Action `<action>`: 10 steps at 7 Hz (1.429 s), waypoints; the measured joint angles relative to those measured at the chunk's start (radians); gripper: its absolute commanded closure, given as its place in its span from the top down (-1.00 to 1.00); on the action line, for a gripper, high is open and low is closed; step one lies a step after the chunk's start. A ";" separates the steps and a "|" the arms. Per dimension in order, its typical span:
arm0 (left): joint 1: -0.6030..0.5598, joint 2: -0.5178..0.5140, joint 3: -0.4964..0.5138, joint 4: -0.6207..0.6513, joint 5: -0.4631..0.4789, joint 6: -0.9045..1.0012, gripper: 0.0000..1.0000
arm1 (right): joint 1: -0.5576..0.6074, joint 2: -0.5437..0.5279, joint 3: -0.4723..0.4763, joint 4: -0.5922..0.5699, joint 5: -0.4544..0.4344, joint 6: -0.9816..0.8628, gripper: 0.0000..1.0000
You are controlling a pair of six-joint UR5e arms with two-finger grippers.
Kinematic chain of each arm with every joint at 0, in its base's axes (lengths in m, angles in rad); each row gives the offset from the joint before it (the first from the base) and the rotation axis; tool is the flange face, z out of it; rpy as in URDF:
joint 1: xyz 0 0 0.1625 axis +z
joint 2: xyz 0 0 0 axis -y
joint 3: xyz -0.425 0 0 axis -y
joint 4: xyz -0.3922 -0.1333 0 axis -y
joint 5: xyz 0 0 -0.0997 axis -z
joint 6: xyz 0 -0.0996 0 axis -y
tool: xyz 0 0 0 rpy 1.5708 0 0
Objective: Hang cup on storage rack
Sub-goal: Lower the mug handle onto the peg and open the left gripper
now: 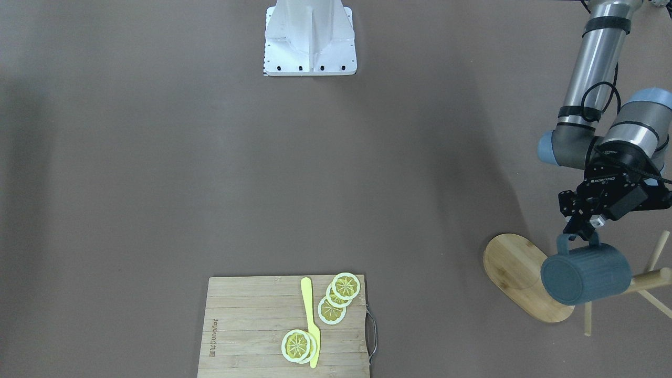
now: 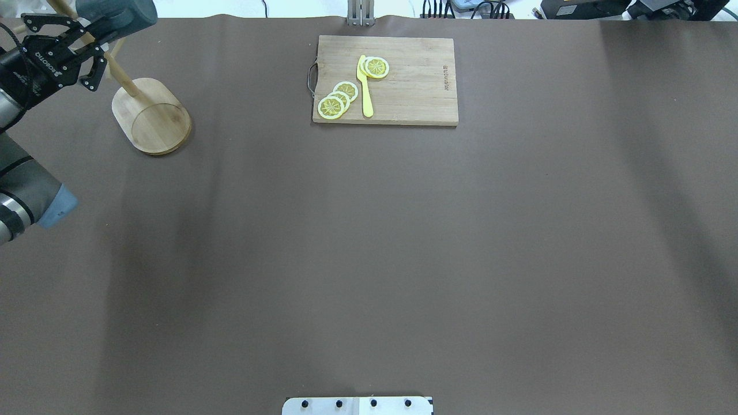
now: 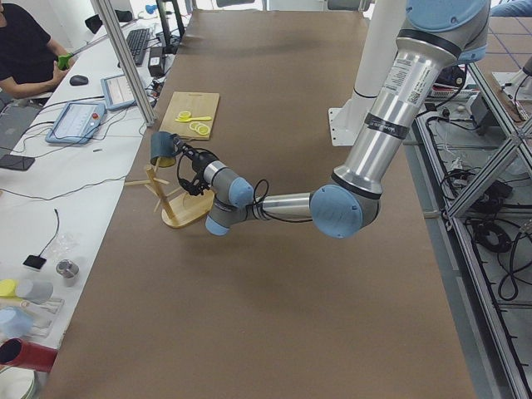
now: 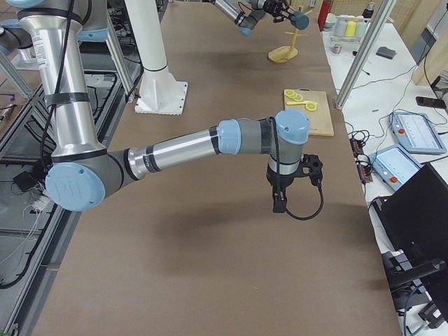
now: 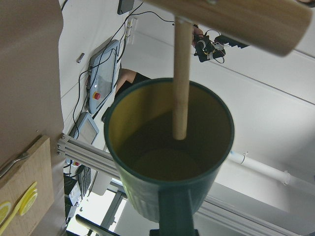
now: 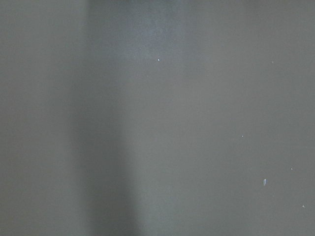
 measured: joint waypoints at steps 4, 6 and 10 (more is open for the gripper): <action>-0.001 0.030 0.006 -0.020 0.005 -0.037 -1.00 | 0.003 -0.001 0.009 -0.005 0.000 0.000 0.99; -0.001 0.032 0.007 -0.020 0.010 -0.040 -1.00 | 0.003 0.000 0.010 -0.006 -0.001 0.000 0.99; -0.001 0.034 0.020 -0.020 0.017 -0.043 0.29 | 0.003 0.004 0.010 -0.007 0.000 0.000 0.99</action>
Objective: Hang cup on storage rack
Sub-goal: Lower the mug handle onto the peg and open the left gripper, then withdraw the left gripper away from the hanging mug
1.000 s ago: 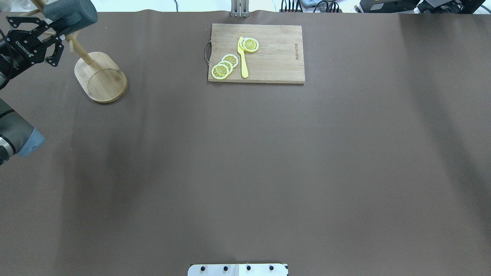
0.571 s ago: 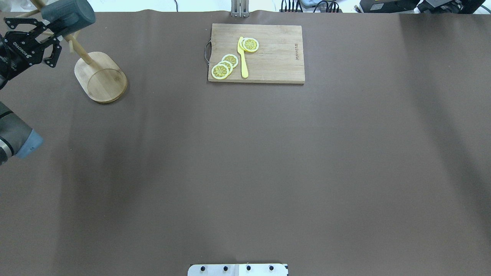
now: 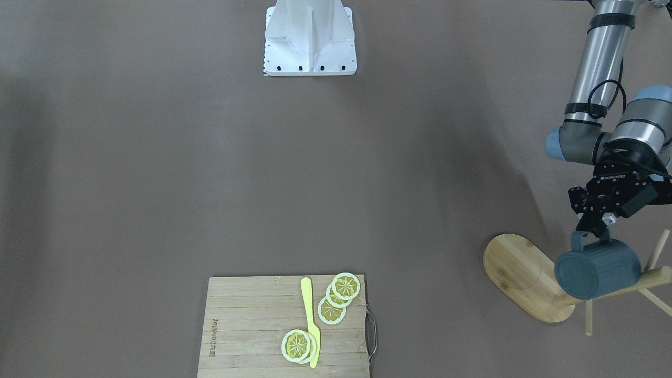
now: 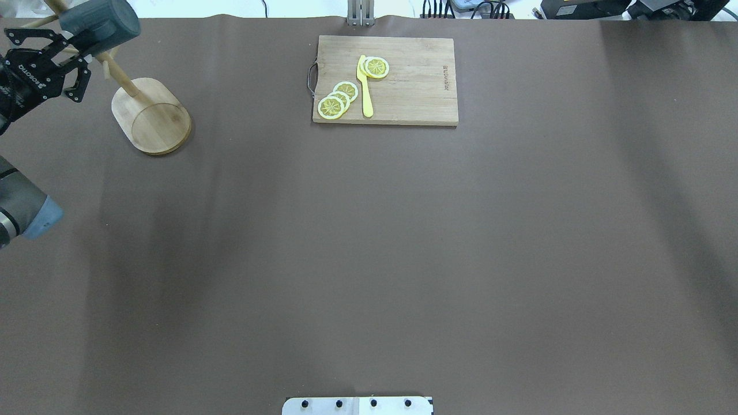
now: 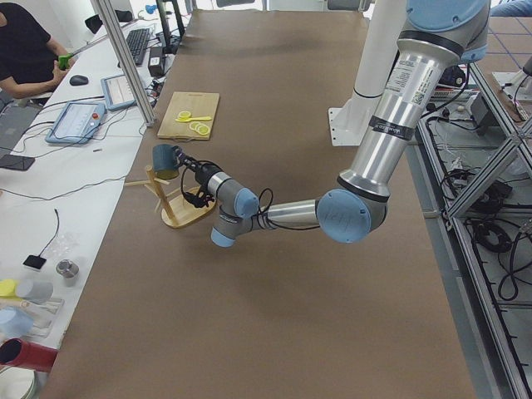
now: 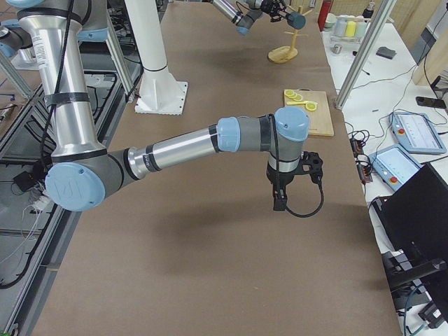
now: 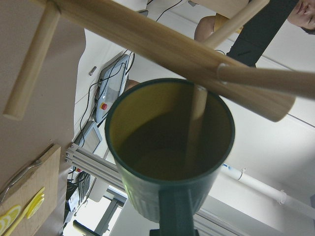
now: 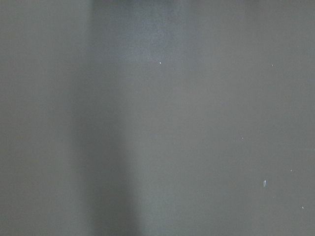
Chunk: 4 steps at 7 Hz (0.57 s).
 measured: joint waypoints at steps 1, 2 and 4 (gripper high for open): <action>0.000 0.000 0.001 0.000 0.005 -0.004 0.75 | 0.000 0.001 0.000 0.000 0.000 0.000 0.99; 0.001 -0.001 0.001 0.001 0.014 -0.006 0.96 | 0.000 0.001 0.000 0.000 0.000 0.000 0.99; 0.000 -0.001 0.001 0.003 0.025 -0.008 0.96 | 0.000 0.001 0.000 0.000 0.000 0.000 0.99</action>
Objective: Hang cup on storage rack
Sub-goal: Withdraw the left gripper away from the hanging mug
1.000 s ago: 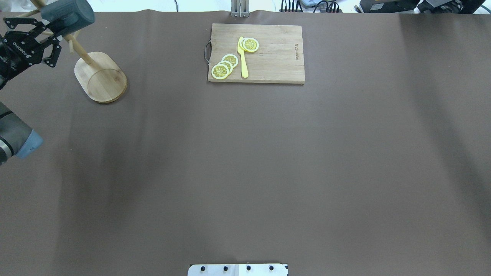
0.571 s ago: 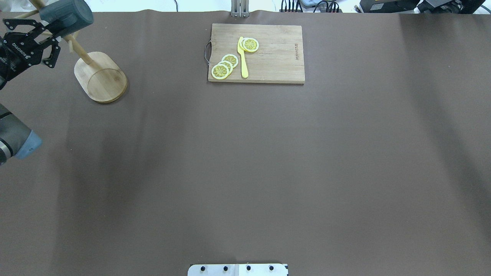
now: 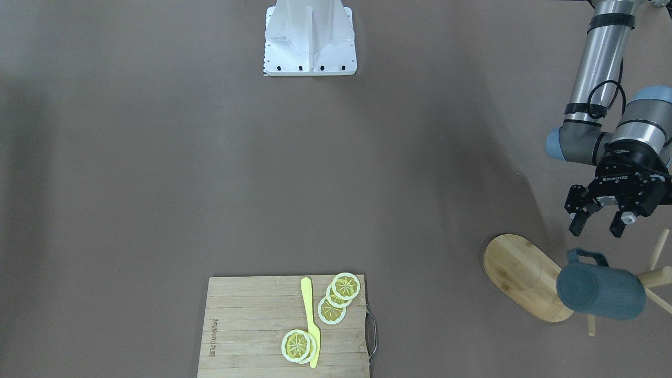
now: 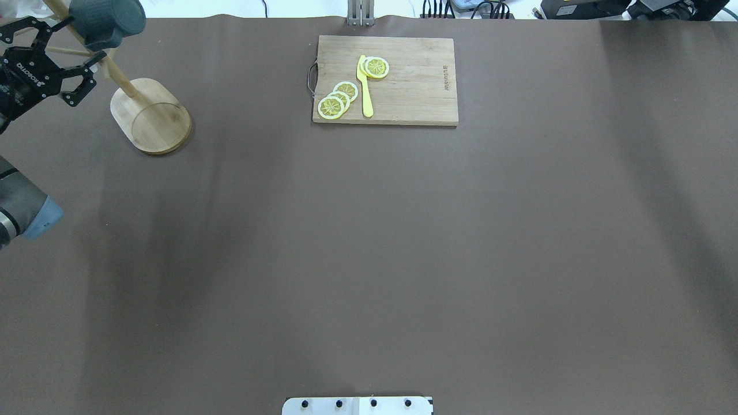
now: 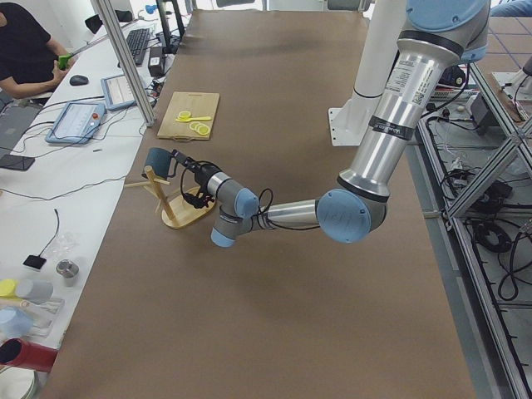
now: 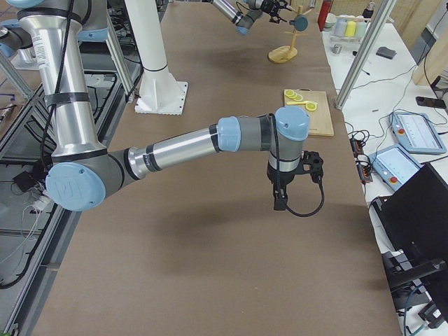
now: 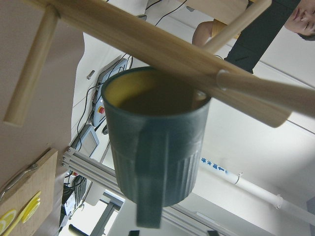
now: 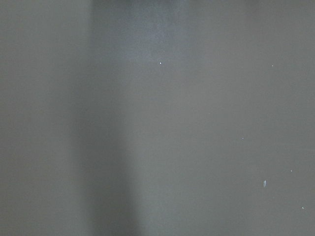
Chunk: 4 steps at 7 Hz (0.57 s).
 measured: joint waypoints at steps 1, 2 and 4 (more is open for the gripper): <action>-0.003 0.000 -0.001 0.000 0.002 -0.007 0.96 | 0.000 0.001 0.000 0.000 -0.001 0.000 0.99; -0.013 0.008 -0.006 -0.001 0.001 -0.030 0.96 | 0.000 0.003 -0.001 0.000 -0.001 0.000 0.99; -0.036 0.063 -0.069 -0.002 -0.005 -0.070 0.96 | 0.000 0.006 -0.001 0.000 -0.001 0.000 0.99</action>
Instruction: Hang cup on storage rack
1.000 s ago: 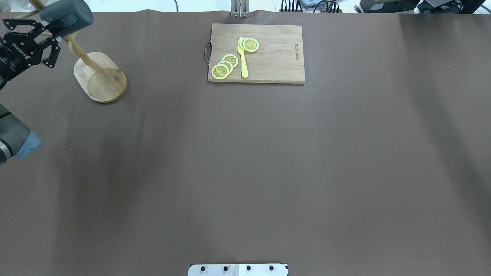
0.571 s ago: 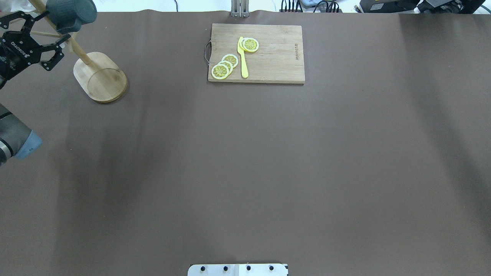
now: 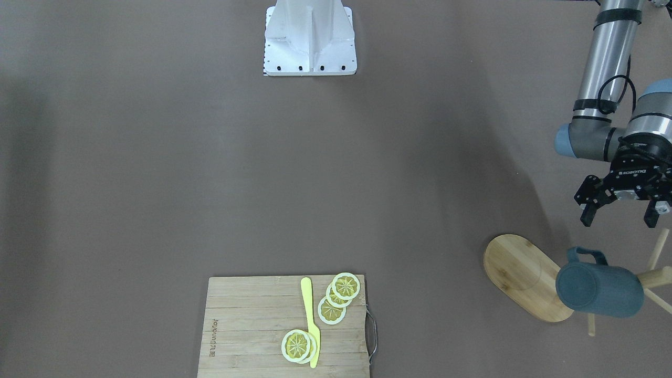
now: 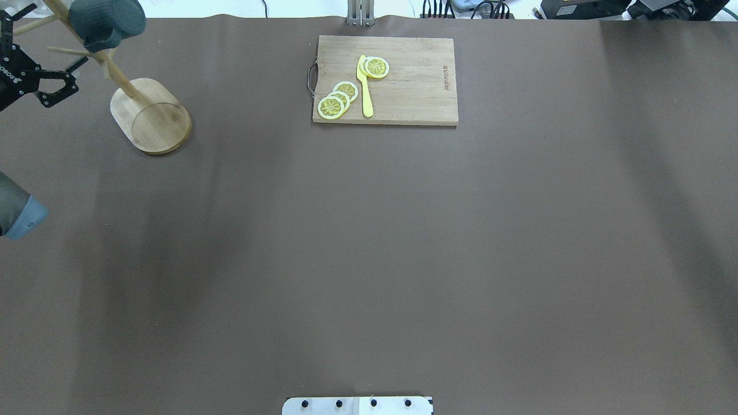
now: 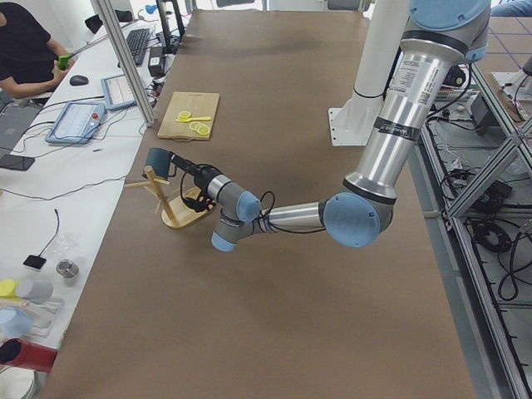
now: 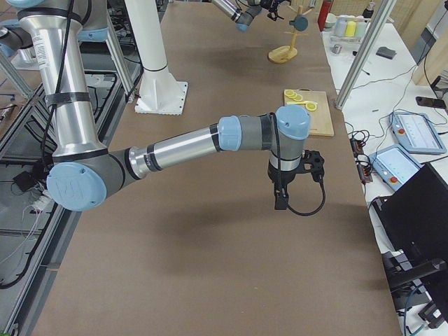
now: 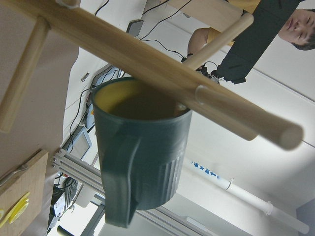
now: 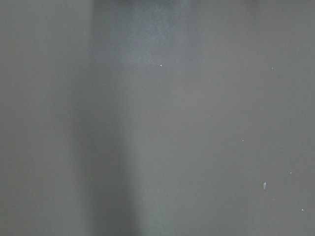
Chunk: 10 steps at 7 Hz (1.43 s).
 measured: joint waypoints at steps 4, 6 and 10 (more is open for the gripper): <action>-0.086 0.222 -0.290 0.016 -0.074 -0.006 0.96 | 0.000 0.001 0.002 -0.003 0.001 0.001 0.99; -0.219 0.283 -0.419 0.100 -0.173 0.055 0.96 | 0.000 -0.002 0.002 -0.007 0.000 0.002 0.99; -0.358 0.357 -0.617 0.409 -0.211 0.732 0.96 | 0.000 -0.007 -0.005 -0.008 0.000 0.006 0.99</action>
